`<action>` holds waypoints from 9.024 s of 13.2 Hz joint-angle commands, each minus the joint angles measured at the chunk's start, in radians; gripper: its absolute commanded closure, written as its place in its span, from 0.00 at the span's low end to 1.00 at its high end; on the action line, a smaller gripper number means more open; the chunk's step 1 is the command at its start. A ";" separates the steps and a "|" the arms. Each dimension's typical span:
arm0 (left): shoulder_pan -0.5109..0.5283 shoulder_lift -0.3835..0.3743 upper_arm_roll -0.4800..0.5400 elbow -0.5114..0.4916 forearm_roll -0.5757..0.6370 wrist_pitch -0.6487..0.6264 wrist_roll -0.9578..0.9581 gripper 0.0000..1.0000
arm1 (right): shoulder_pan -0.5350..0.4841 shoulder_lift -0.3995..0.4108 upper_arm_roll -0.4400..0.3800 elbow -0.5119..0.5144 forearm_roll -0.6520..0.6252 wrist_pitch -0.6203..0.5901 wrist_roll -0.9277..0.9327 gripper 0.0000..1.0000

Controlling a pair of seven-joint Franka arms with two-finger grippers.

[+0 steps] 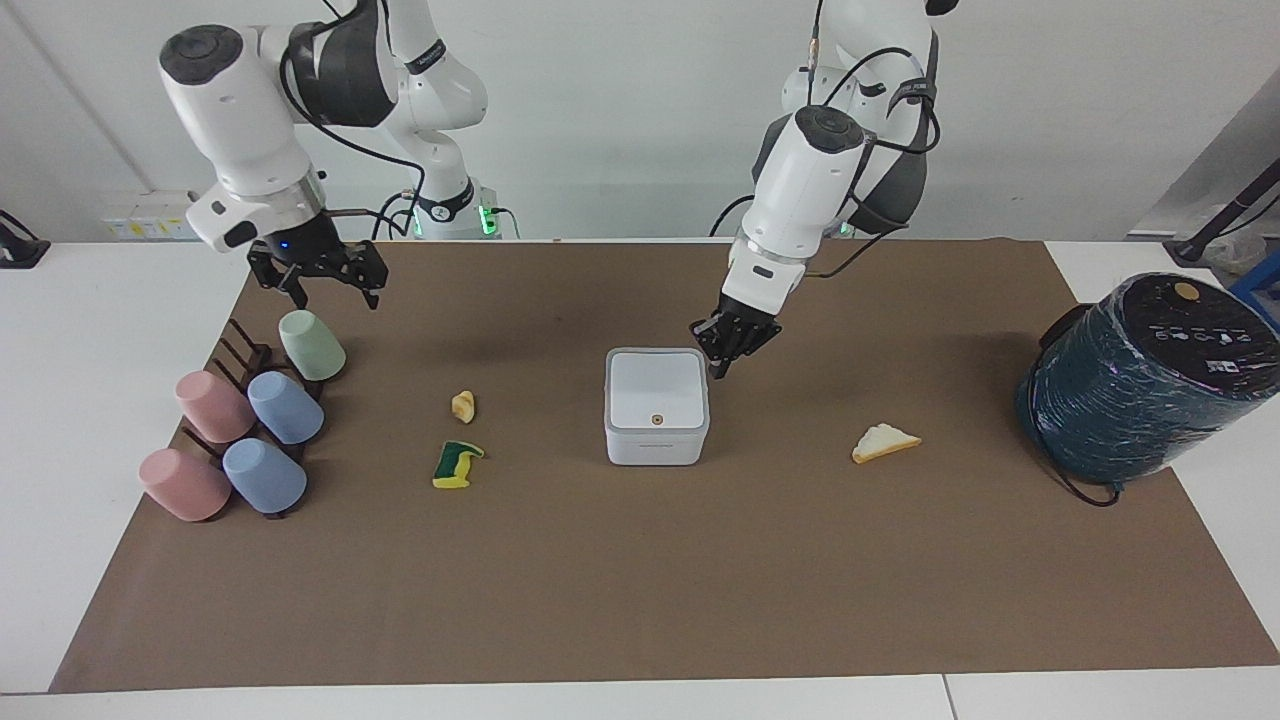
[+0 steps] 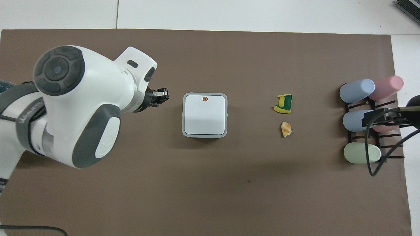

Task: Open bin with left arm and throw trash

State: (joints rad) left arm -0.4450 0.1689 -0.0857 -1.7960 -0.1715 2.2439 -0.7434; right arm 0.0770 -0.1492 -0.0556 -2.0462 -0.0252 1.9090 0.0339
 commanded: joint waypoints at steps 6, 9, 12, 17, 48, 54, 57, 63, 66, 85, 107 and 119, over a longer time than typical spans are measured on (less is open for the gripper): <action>-0.061 0.021 0.017 -0.108 -0.108 0.224 -0.013 1.00 | 0.116 0.192 0.002 -0.164 0.047 0.374 0.050 0.00; -0.083 0.056 0.017 -0.108 -0.108 0.256 -0.013 1.00 | 0.124 0.241 0.002 -0.219 0.047 0.484 0.050 0.00; -0.096 0.069 0.017 -0.109 -0.108 0.267 -0.014 1.00 | 0.125 0.241 0.003 -0.278 0.048 0.554 0.060 0.00; -0.126 0.078 0.018 -0.141 -0.108 0.270 -0.013 1.00 | 0.127 0.246 0.003 -0.311 0.048 0.603 0.087 0.01; 0.287 0.052 0.037 0.108 0.151 -0.273 0.581 0.00 | 0.213 0.180 0.026 0.152 0.394 0.204 0.395 1.00; 0.324 0.043 0.038 -0.086 0.162 -0.040 0.722 0.00 | 0.377 0.362 0.036 0.227 0.580 0.405 0.566 1.00; 0.335 0.050 0.038 -0.158 0.162 0.048 0.739 0.00 | 0.414 0.398 0.036 0.227 0.614 0.453 0.569 1.00; 0.355 0.103 0.040 -0.198 0.164 0.111 0.739 0.00 | 0.457 0.436 0.036 0.215 0.614 0.482 0.570 0.59; 0.359 0.121 0.038 -0.198 0.240 0.131 0.852 0.00 | 0.458 0.436 0.036 0.216 0.614 0.484 0.572 0.20; 0.368 0.121 0.038 -0.296 0.241 0.171 1.067 1.00 | 0.367 0.393 0.020 0.228 0.090 0.535 0.500 0.00; -0.026 0.146 0.035 0.170 0.121 -0.218 0.325 1.00 | 0.121 0.537 0.020 0.073 -0.075 0.561 0.254 0.79; -0.146 0.146 0.032 0.130 0.063 -0.076 0.226 0.34 | 0.135 0.418 0.033 0.241 -0.053 0.271 0.300 1.00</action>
State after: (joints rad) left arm -0.5724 0.3210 -0.0693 -1.6558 -0.0990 2.1479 -0.5057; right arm 0.2163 0.2878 -0.0380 -1.8077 -0.0752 2.1996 0.3072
